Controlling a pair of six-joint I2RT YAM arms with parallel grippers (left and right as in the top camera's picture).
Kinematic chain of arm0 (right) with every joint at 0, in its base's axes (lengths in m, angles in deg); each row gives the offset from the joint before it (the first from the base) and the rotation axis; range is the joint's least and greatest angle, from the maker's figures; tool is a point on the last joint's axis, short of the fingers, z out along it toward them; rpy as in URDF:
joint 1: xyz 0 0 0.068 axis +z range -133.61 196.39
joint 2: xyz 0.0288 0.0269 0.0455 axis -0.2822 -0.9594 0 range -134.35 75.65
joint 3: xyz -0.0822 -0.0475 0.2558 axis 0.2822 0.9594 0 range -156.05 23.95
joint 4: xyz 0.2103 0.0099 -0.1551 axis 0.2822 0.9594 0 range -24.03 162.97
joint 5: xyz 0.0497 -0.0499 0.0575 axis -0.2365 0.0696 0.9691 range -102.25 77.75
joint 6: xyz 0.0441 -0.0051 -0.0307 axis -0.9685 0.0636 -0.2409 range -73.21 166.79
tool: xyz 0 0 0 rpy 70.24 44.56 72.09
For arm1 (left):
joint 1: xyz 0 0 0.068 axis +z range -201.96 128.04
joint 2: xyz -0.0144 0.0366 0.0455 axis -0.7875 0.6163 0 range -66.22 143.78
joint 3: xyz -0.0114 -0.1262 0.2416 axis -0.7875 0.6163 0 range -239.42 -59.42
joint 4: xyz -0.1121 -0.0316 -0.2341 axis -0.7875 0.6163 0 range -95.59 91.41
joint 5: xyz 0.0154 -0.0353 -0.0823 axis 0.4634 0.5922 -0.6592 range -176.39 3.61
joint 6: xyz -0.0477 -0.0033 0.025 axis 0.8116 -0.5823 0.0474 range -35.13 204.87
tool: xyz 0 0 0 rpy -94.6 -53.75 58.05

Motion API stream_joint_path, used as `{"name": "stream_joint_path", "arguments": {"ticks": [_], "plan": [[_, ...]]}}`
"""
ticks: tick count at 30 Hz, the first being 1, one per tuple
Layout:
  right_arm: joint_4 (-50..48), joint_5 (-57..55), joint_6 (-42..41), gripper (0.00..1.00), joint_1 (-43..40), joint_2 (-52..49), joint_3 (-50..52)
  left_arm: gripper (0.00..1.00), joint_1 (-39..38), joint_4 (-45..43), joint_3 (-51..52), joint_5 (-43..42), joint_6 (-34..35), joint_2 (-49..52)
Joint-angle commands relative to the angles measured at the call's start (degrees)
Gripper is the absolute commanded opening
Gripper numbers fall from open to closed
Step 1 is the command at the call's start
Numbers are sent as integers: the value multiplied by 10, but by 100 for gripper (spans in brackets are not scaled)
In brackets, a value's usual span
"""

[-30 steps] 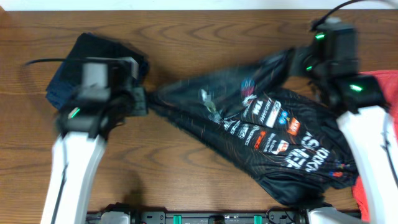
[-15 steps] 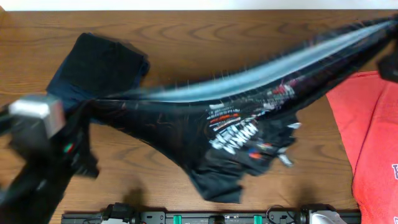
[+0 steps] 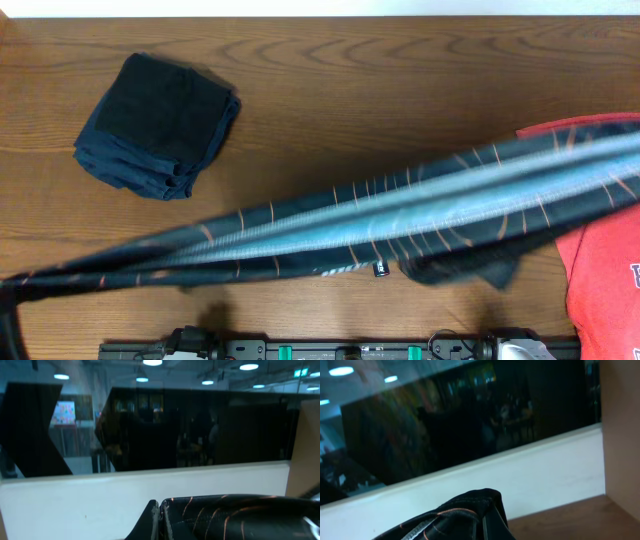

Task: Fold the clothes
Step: 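Lift the jersey with both grippers and lay it flat at center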

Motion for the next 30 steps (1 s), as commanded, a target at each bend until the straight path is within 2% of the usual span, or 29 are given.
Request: {"name": "stream_joint_path", "arguments": {"ticks": [1, 9, 16, 23, 30], "plan": [[8, -27, -8, 1, -6, 1, -38, 6, 0, -12, -8, 15, -14, 3], [33, -80, -8, 1, -6, -7, -29, 6, 0, -16, -7, 16, -18, 49], [29, -120, -7, 1, -6, -62, 43, 6, 0, -22, -7, 16, -27, 171], [19, -137, -7, 1, -6, -188, 71, 6, 0, -27, -7, 12, -29, 339], [-18, -135, -7, 1, -25, -349, 71, 6, 0, -76, -7, 12, -33, 526]]}}
